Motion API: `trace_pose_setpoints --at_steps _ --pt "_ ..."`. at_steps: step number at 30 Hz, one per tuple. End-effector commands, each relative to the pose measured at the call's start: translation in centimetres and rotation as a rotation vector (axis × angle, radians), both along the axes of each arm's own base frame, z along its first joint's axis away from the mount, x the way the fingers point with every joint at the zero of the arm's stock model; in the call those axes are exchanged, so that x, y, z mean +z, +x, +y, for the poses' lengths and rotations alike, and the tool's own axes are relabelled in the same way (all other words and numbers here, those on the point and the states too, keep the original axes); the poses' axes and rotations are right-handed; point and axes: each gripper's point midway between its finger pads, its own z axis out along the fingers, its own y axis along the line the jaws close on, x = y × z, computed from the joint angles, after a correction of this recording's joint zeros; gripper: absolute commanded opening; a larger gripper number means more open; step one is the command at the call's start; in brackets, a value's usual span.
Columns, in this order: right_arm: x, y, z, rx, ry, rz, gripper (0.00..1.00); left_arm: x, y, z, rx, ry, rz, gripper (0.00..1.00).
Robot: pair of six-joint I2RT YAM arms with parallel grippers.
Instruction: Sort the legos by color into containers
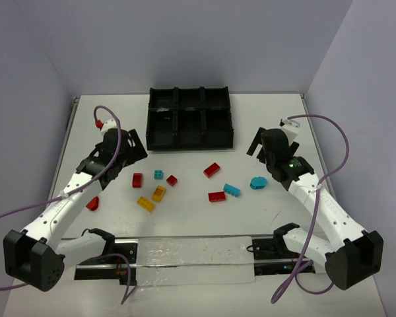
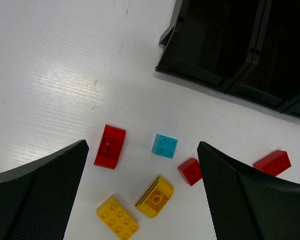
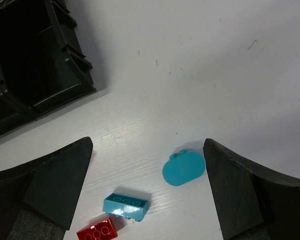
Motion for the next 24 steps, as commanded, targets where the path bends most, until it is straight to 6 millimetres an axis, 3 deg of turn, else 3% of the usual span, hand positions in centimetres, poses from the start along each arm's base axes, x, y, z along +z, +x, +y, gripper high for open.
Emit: trace_pose_setpoints --at_steps 1,10,24 --pt "0.6 -0.4 -0.2 -0.018 0.017 -0.040 1.00 2.5 0.5 -0.5 -0.020 -0.034 -0.087 0.99" --pt "-0.2 -1.5 -0.4 -0.067 0.061 -0.004 1.00 2.3 0.3 0.2 0.004 -0.008 -0.079 0.99" --pt "-8.7 -5.8 -1.4 -0.249 0.200 0.205 0.98 1.5 0.1 0.4 0.008 0.014 -0.046 0.99"
